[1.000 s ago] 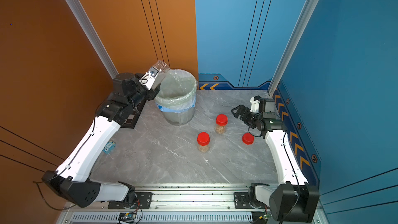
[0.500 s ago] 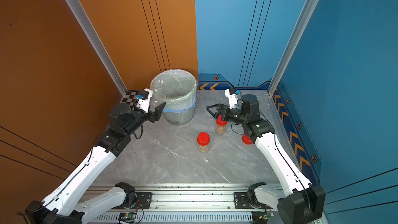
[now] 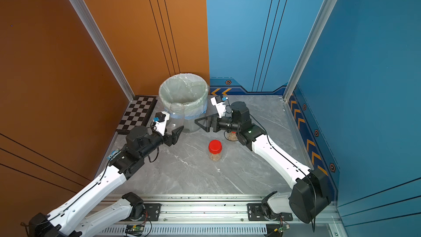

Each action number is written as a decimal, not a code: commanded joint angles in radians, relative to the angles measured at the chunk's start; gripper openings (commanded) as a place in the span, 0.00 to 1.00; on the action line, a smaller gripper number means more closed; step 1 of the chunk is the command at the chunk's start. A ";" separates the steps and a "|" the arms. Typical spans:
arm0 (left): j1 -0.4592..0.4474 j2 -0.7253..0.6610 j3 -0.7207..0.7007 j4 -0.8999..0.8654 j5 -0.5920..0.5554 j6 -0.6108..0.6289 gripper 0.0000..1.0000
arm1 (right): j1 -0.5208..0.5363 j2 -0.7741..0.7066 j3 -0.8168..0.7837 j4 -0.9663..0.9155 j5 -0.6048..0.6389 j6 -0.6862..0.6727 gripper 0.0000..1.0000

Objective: Empty moldy peanuts from jars
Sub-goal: Place the jar at the center of the board.

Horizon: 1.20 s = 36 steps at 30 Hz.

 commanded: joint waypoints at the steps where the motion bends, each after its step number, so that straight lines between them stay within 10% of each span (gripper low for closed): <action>1: -0.020 0.003 -0.014 0.047 0.060 -0.049 0.52 | 0.024 0.010 0.022 0.106 -0.022 -0.007 0.93; 36: -0.107 0.065 -0.029 0.119 0.090 -0.081 0.51 | 0.140 0.122 0.095 0.118 0.069 -0.107 0.99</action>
